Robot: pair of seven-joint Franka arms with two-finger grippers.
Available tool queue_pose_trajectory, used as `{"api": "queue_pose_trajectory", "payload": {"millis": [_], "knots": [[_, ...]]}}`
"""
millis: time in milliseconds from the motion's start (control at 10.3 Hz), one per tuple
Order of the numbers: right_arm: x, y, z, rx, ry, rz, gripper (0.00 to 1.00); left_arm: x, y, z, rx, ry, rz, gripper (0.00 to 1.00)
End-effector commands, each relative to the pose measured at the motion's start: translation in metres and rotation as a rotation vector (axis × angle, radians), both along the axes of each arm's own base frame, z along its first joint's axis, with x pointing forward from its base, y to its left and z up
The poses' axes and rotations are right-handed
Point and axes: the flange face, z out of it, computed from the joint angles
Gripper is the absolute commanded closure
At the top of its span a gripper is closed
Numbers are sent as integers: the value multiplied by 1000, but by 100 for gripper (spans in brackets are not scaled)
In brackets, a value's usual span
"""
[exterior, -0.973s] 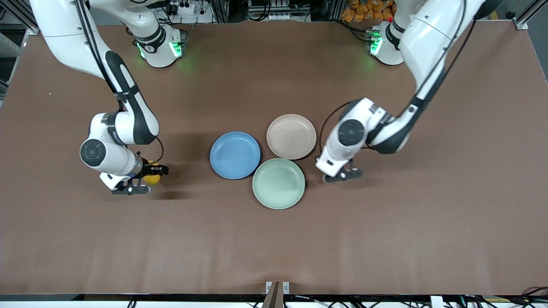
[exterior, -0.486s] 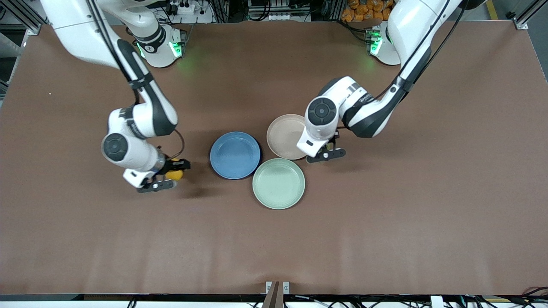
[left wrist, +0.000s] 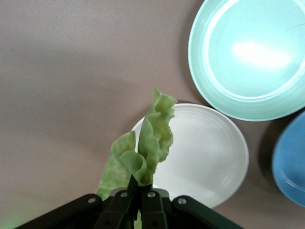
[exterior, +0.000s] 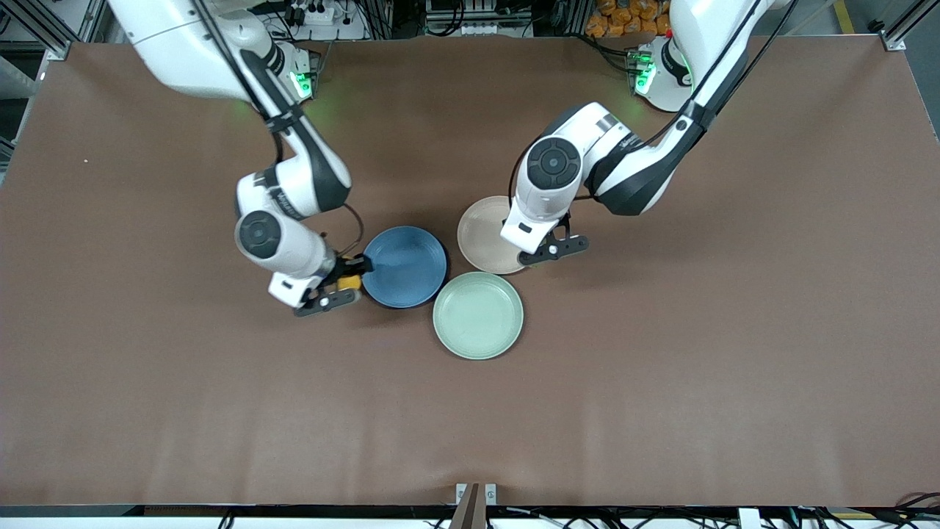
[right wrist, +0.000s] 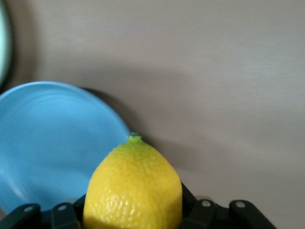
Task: Place lemon and lettuce in plates
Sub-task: 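Carry the lettuce toward the cream plate while the right gripper carries the lemon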
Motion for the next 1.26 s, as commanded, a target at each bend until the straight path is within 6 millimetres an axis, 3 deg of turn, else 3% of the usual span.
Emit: {"api": "queue_pose_trajectory", "payload": {"millis": [0,292,486,876,973,1070,1168], "knots": [[-15,39,-4,2,-3,-2,69,2,-7,13,-33,34,94,100],[-27,64,-19,1,-12,-8,69,-3,-14,-5,-34,77,101,100],[-37,80,-31,-6,-11,-19,69,-18,-31,-25,-23,101,67,100],[-40,84,-54,-5,-23,-23,69,-35,-49,-52,-10,125,23,100],[-40,84,-55,-6,-22,-23,67,-33,-48,-53,-4,110,2,94],[-40,82,-58,-11,-19,-25,64,-34,-48,-55,7,97,-13,74],[-40,80,-62,-15,-14,-30,56,-37,-51,-57,20,90,-15,1]]}}
